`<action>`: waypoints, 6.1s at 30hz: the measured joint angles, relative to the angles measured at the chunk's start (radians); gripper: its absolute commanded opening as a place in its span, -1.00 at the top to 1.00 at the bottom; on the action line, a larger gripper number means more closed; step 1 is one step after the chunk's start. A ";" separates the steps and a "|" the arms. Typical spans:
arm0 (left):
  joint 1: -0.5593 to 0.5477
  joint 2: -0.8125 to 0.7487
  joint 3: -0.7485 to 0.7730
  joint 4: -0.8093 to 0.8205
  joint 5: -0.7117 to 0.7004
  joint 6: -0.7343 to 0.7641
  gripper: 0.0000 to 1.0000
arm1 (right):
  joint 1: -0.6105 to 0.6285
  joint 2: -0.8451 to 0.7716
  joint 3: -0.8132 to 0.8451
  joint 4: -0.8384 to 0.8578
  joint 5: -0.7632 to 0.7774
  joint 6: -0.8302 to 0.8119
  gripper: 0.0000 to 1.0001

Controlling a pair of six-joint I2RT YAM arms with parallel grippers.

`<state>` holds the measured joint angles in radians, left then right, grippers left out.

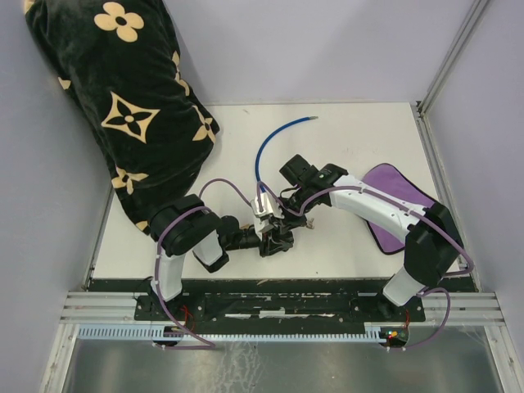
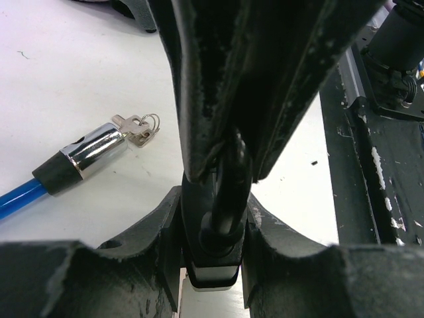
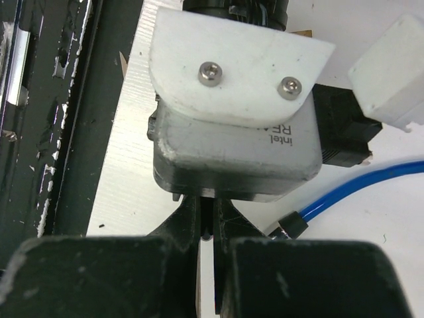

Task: Lock with the key
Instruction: Lock the lock.

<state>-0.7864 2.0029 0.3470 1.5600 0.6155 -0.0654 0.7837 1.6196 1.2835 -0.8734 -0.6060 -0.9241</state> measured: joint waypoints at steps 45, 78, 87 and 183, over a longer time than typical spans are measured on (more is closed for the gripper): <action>0.006 -0.018 -0.027 0.000 -0.003 0.022 0.94 | -0.021 -0.046 -0.163 0.203 -0.049 0.100 0.96; 0.018 -0.014 -0.025 0.000 0.000 0.005 0.94 | -0.026 -0.026 -0.176 0.246 -0.052 0.040 0.96; 0.018 -0.019 -0.027 0.000 -0.005 -0.001 0.94 | -0.026 -0.026 -0.176 0.244 -0.053 0.019 0.96; 0.167 -0.064 -0.111 -0.010 0.121 -0.074 -0.14 | -0.085 0.018 -0.068 0.116 -0.076 0.237 0.96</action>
<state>-0.6193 1.9388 0.2359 1.5497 0.7368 -0.1398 0.6987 1.6379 1.2152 -0.7578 -0.6819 -0.6868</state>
